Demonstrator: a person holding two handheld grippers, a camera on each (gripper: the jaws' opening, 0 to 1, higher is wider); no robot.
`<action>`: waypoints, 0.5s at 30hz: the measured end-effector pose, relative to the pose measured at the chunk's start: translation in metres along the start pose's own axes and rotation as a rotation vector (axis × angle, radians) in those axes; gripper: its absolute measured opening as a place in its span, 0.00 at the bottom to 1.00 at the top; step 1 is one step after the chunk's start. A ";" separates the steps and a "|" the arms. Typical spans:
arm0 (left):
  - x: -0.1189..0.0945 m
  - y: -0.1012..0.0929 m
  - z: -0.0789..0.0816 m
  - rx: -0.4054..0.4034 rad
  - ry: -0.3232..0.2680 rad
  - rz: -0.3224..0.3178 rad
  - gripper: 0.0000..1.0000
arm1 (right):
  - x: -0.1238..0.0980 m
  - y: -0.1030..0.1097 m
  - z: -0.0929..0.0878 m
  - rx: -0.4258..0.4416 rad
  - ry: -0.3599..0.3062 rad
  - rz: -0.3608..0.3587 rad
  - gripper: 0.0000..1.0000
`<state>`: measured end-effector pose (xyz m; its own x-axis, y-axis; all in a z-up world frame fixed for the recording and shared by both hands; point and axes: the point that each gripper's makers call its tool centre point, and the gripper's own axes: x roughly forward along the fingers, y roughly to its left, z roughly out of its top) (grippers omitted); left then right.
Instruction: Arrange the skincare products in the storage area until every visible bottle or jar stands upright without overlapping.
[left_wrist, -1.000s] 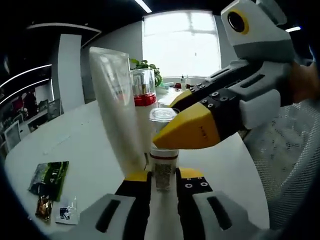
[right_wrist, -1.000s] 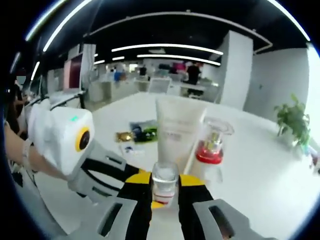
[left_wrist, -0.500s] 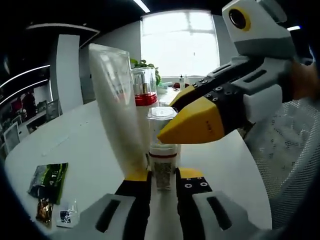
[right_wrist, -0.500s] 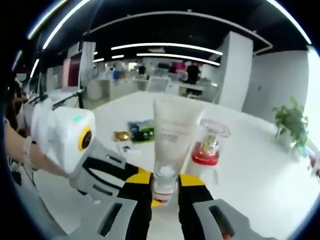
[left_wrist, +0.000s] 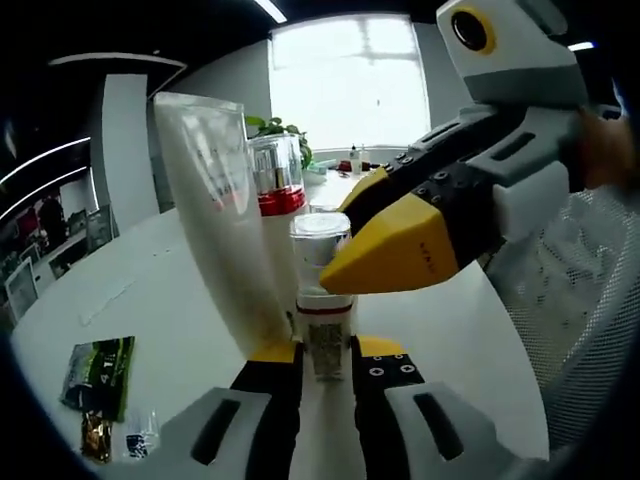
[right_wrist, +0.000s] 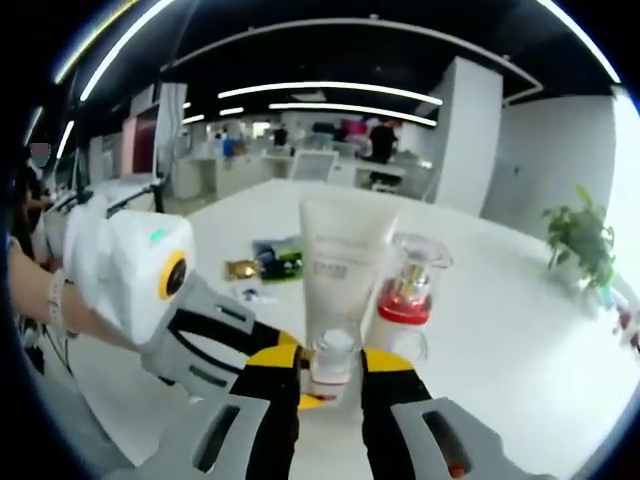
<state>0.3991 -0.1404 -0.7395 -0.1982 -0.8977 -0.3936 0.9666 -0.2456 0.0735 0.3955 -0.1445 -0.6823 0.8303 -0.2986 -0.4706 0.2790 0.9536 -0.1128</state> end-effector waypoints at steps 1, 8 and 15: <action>0.000 0.001 0.000 -0.002 0.000 -0.003 0.16 | 0.000 -0.001 0.001 0.000 -0.006 -0.001 0.14; 0.000 0.005 -0.001 -0.003 0.002 0.011 0.16 | -0.001 -0.002 0.005 -0.033 -0.016 -0.015 0.14; -0.001 0.006 -0.001 -0.004 0.003 0.011 0.16 | -0.004 -0.002 0.011 -0.054 -0.042 -0.019 0.14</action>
<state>0.4052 -0.1407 -0.7397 -0.1871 -0.8992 -0.3955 0.9693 -0.2343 0.0741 0.3972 -0.1452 -0.6705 0.8452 -0.3168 -0.4305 0.2695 0.9481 -0.1686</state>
